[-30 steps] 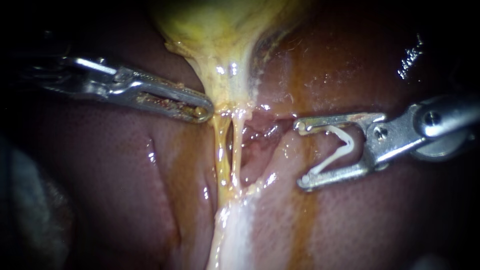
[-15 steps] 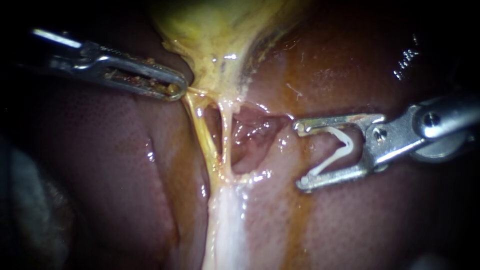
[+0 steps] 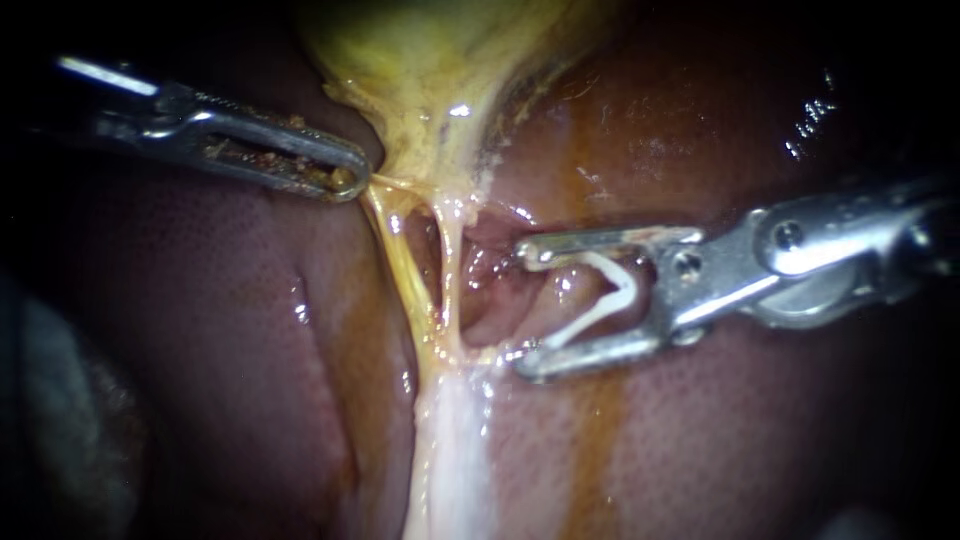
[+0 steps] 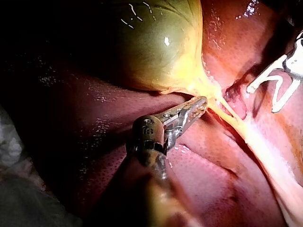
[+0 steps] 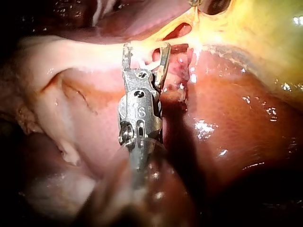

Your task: Clipping first clip left tube

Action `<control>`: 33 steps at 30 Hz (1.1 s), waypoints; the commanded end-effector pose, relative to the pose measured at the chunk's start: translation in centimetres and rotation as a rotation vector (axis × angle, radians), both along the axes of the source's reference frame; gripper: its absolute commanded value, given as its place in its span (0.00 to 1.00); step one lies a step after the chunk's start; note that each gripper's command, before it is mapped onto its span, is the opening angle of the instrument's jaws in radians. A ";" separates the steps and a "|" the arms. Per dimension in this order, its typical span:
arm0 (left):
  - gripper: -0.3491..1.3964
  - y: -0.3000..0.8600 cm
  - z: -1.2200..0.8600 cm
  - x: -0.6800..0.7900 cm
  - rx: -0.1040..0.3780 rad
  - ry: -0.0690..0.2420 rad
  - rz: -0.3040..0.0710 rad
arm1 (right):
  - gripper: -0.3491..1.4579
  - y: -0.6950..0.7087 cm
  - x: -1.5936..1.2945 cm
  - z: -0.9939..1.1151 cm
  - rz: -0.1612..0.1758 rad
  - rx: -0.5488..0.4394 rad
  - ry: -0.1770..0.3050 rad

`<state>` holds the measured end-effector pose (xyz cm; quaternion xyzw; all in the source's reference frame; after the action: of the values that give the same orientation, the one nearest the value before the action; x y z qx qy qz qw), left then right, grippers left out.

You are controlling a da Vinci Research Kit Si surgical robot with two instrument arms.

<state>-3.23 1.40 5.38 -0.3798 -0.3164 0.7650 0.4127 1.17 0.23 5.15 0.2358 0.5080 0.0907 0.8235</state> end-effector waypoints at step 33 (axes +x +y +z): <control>0.00 -0.01 -0.01 0.00 0.000 0.001 -0.001 | 0.47 -0.24 0.45 0.87 -0.008 0.149 -0.001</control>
<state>-3.23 1.39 5.36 -0.3797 -0.3161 0.7650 0.4131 1.63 -0.02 6.03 0.3021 0.5014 0.1231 0.8014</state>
